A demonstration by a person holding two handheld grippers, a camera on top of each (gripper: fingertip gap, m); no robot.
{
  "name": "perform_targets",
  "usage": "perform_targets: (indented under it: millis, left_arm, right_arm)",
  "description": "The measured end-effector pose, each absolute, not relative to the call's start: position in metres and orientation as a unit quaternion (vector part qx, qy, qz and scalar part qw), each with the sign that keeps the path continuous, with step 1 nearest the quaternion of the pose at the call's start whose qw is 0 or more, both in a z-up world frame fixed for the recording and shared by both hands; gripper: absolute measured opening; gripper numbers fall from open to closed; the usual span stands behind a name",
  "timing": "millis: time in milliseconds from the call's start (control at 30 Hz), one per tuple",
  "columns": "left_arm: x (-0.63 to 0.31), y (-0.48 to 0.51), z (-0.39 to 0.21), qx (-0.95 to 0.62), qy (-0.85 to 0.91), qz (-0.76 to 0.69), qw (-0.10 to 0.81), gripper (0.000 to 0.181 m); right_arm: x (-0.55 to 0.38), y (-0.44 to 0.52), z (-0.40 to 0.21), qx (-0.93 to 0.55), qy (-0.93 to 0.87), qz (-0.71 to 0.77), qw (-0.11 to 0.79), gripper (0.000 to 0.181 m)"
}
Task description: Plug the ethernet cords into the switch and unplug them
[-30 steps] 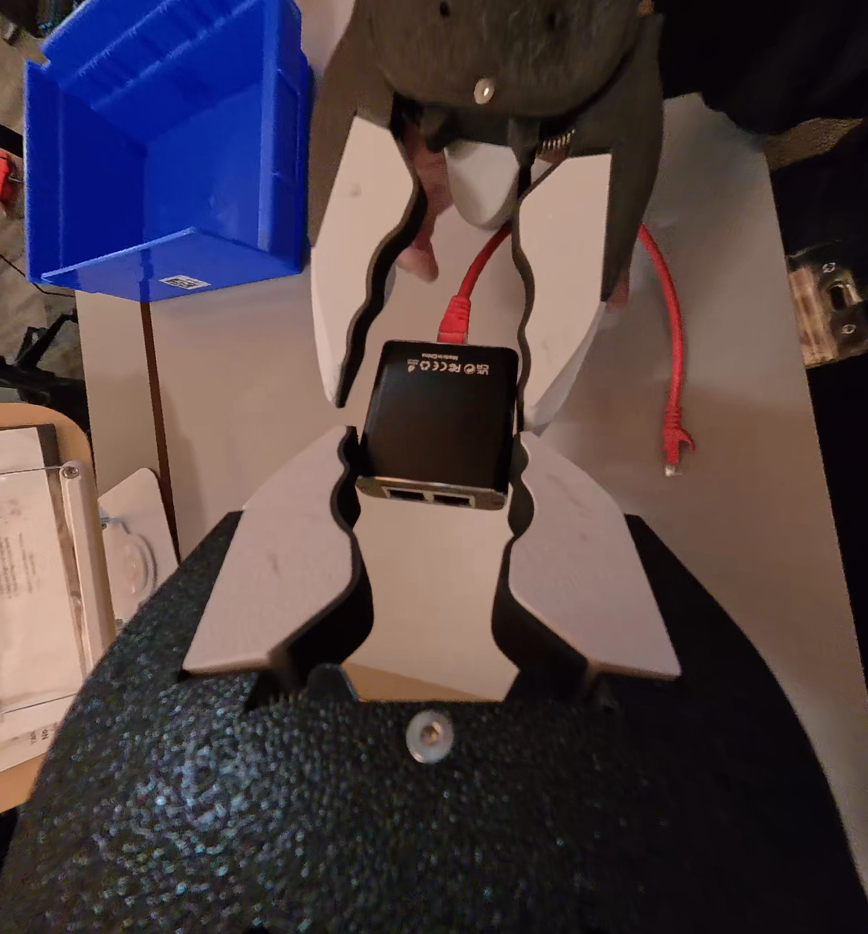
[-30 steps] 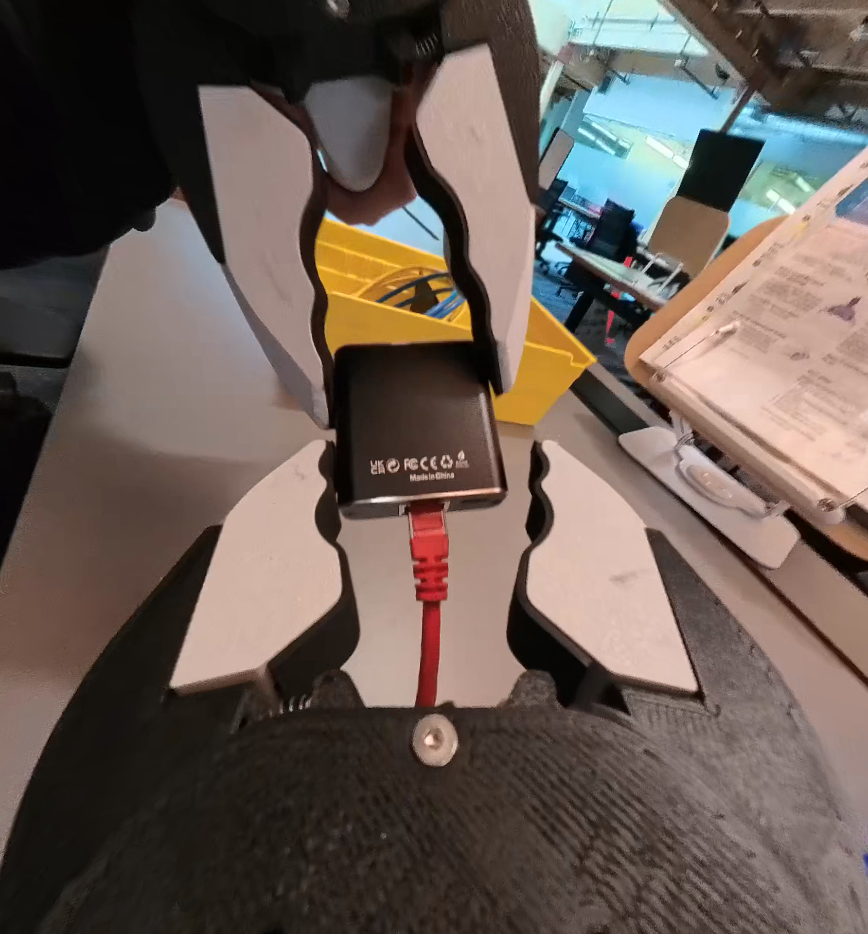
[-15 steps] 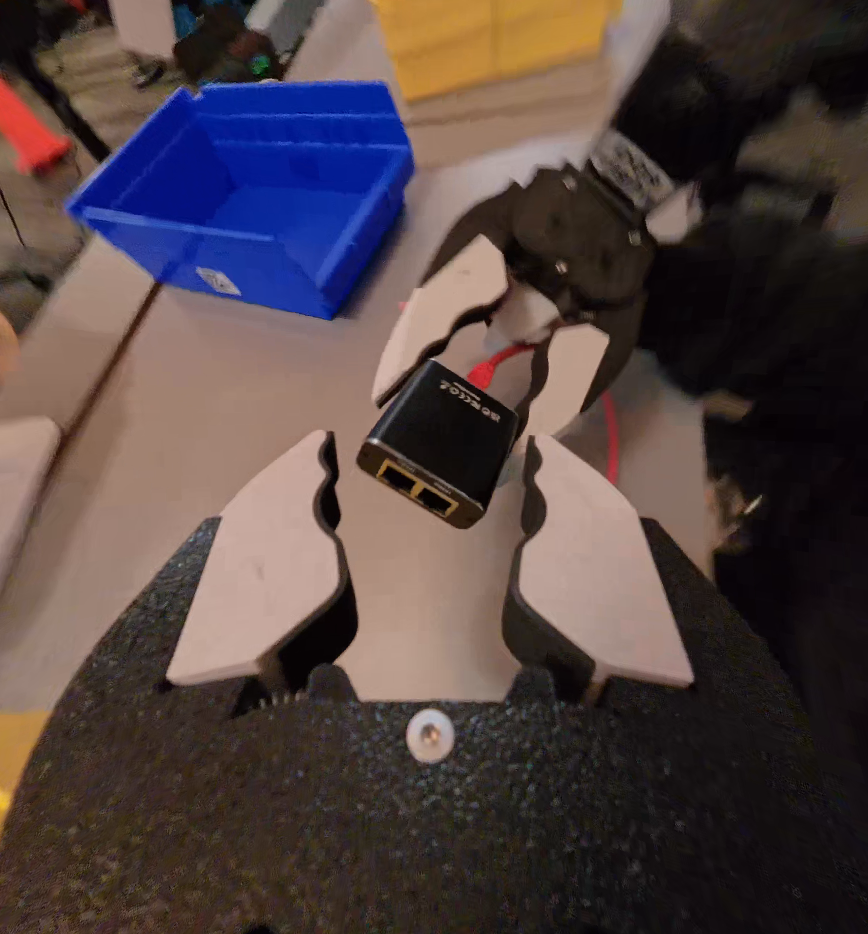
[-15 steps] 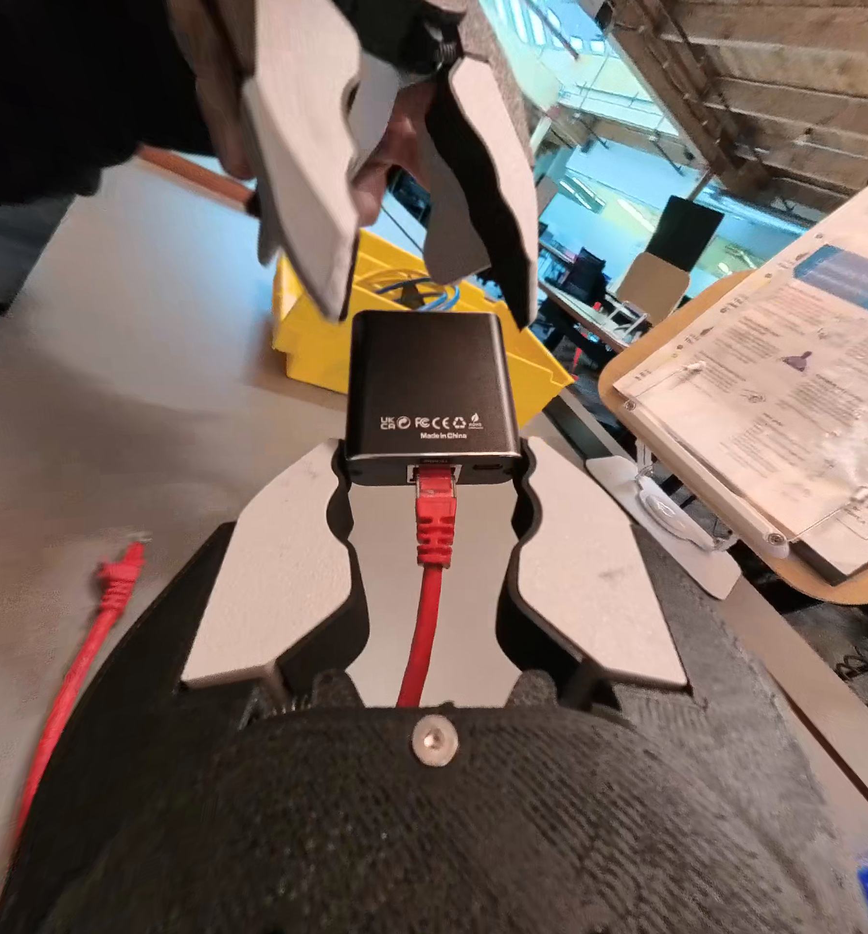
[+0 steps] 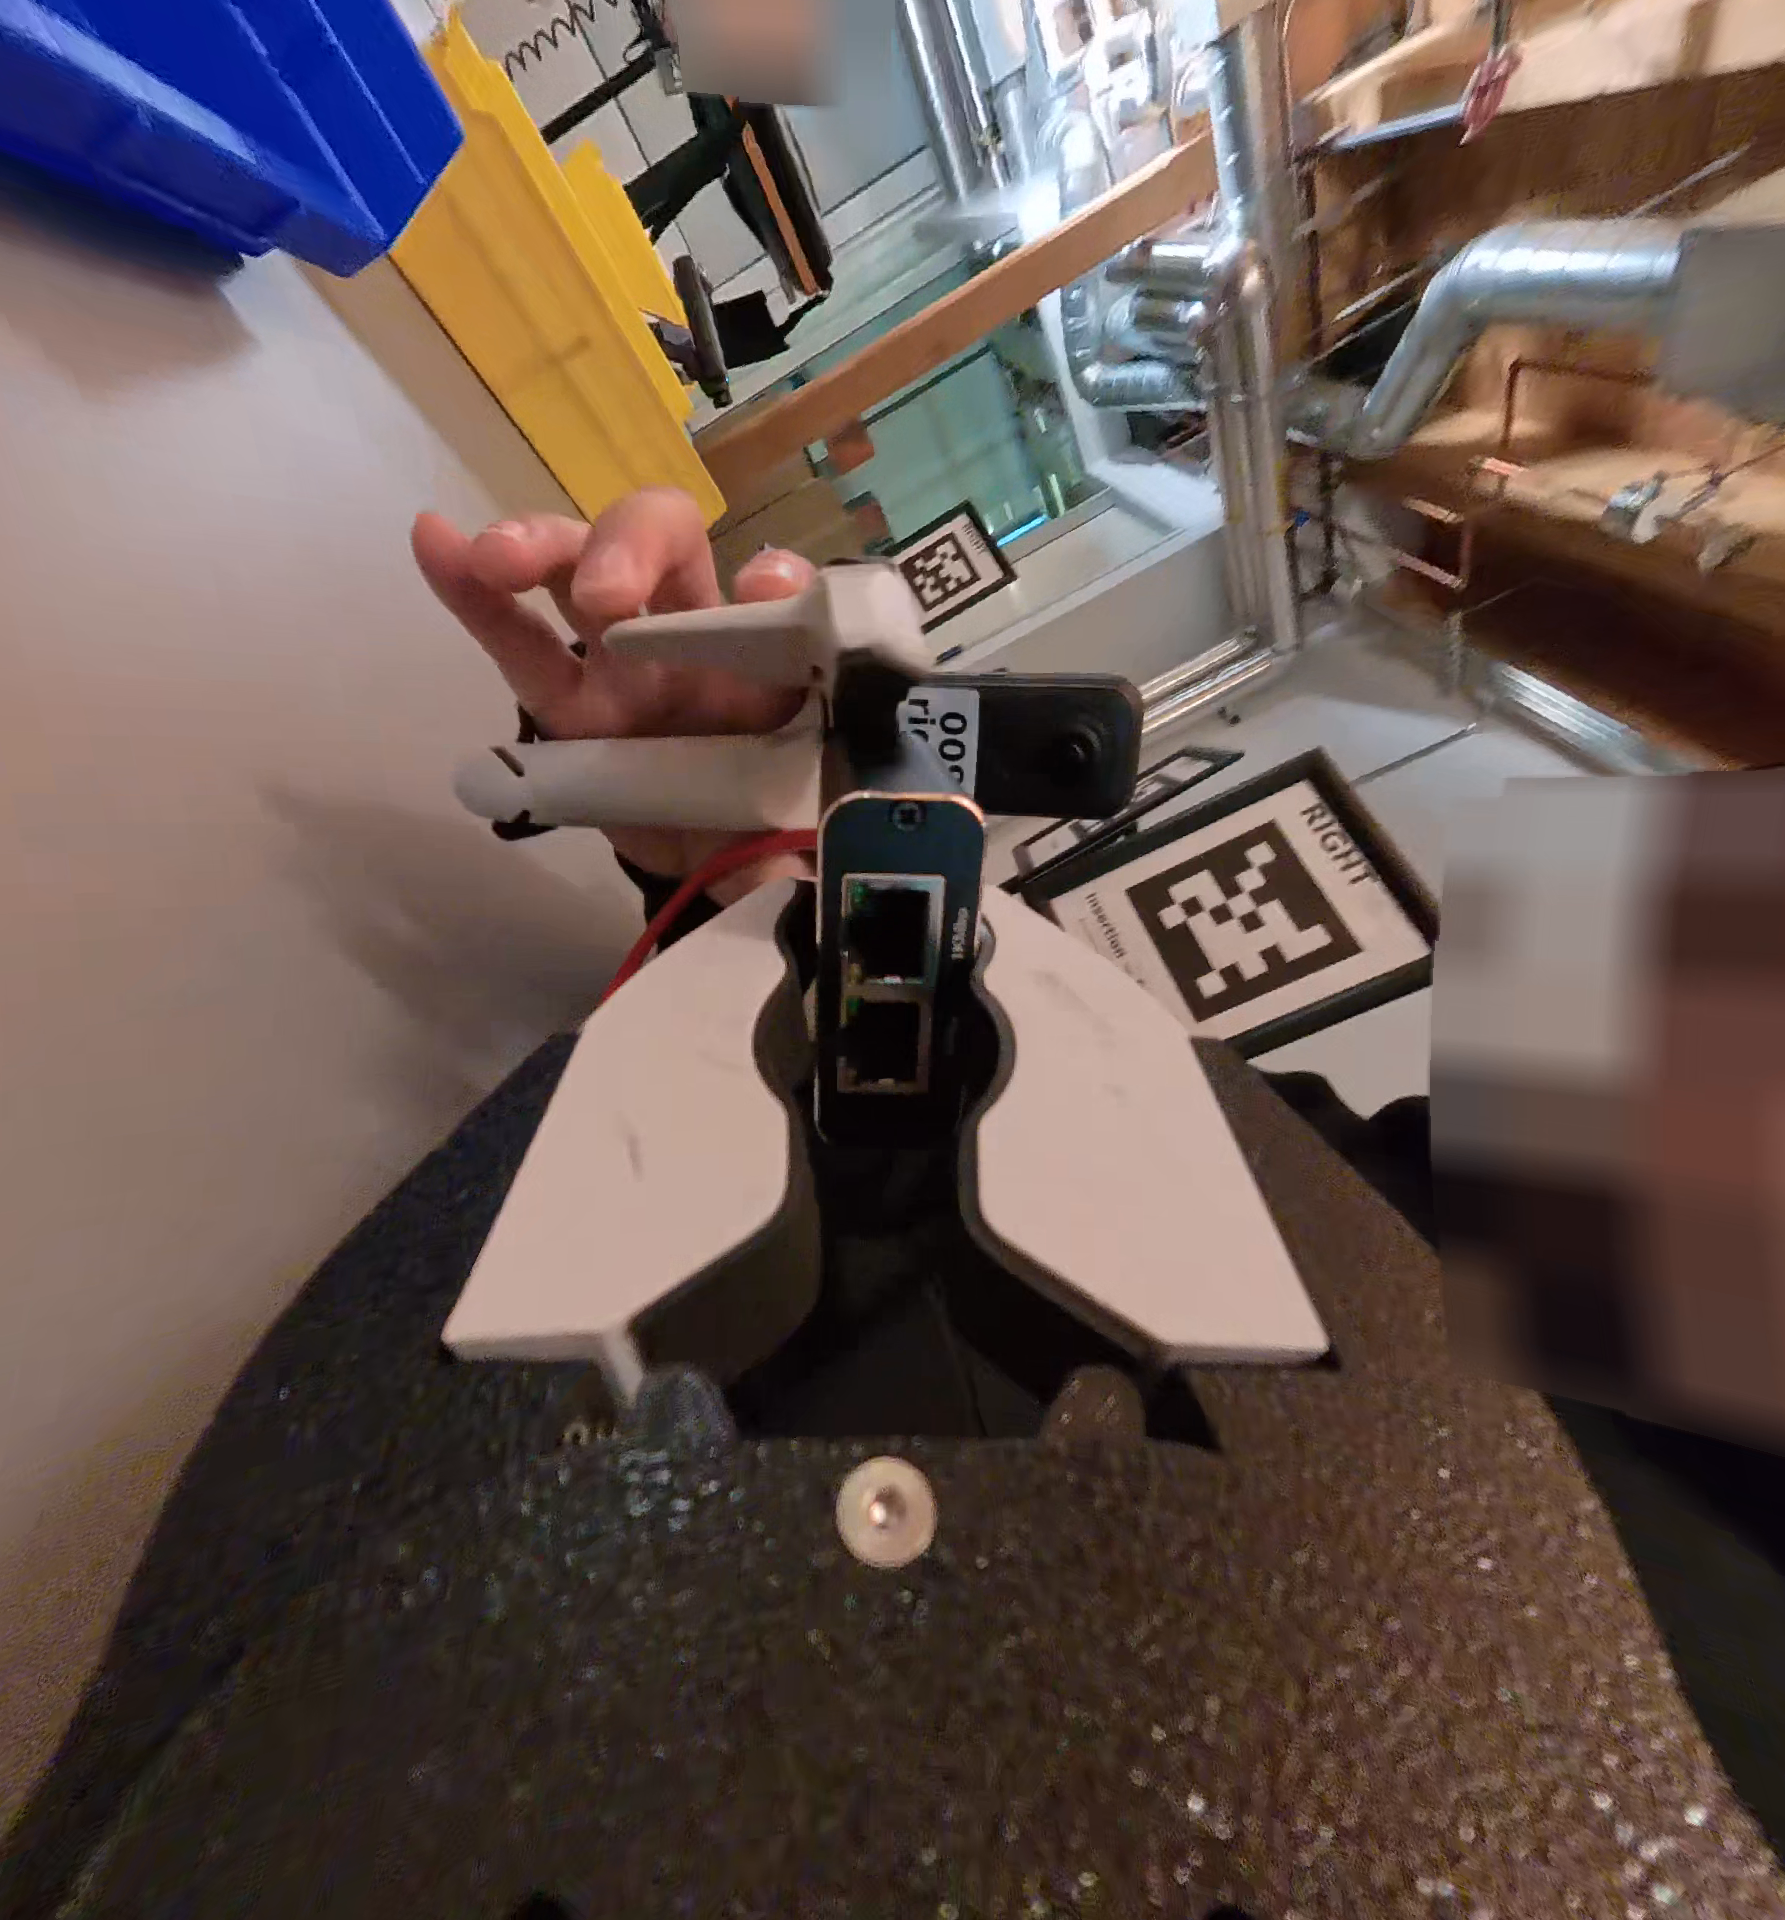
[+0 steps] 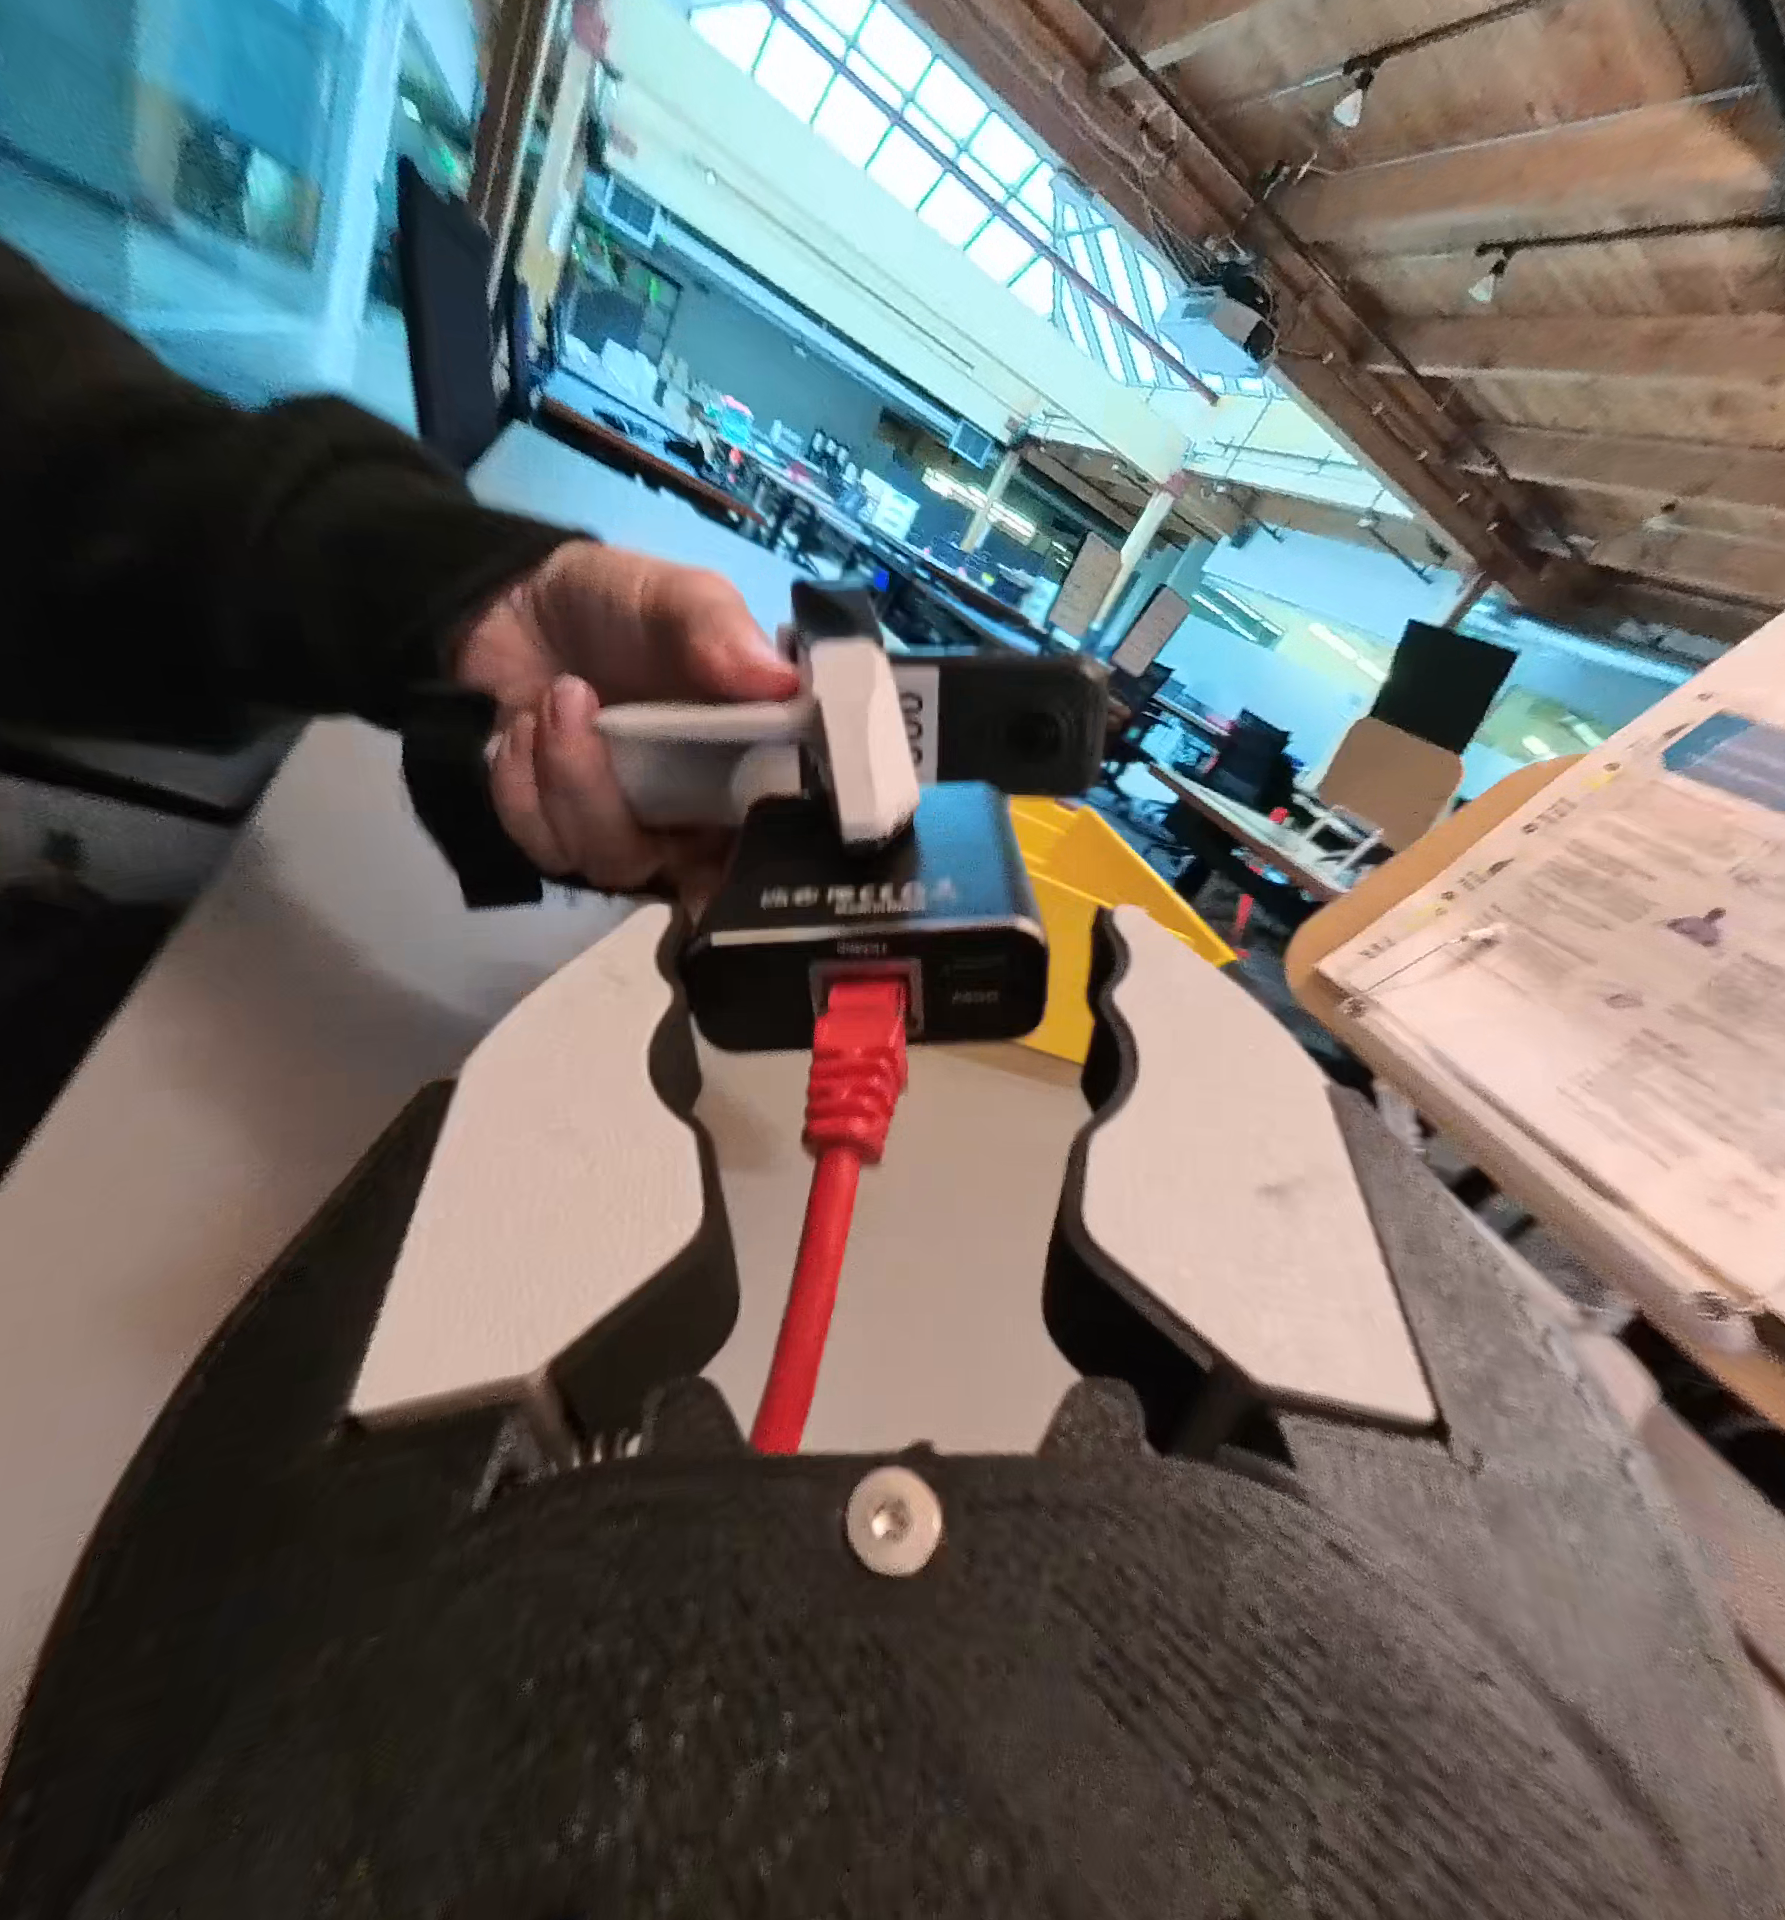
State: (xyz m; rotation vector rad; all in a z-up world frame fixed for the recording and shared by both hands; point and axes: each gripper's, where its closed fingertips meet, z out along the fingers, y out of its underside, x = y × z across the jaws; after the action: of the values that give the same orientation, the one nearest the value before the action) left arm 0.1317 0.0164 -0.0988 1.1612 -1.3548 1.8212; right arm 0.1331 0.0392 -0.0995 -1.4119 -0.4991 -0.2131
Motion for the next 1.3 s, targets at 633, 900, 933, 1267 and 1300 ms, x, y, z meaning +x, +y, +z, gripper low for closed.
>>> perform_targets:
  millis: [633, 900, 933, 1267, 1300]
  left_arm:
    - [0.151, 0.046, -0.100, 0.461, -0.626, 0.627, -0.047, 0.039]
    - [0.145, 0.221, -0.096, 0.256, -0.850, 0.197, -0.416, 0.043]
    - [0.147, 0.247, -0.104, 0.237, -0.866, 0.129, -0.421, 0.044]
    - [0.174, 0.329, -0.163, 0.051, -0.927, -0.142, -0.343, 0.042]
    - [0.174, 0.330, -0.164, 0.051, -0.930, -0.141, -0.334, 0.025]
  right_arm:
    - [0.164, 0.037, -0.109, -0.644, -0.131, -0.034, 0.753, 0.064]
    - [0.190, 0.024, -0.122, -0.639, -0.078, 0.004, 0.765, 0.063]
    - [0.189, 0.026, -0.124, -0.644, -0.079, 0.005, 0.761, 0.063]
    - [0.185, 0.022, -0.121, -0.631, -0.093, 0.016, 0.770, 0.063]
    - [0.185, 0.022, -0.121, -0.631, -0.093, 0.014, 0.770, 0.063]
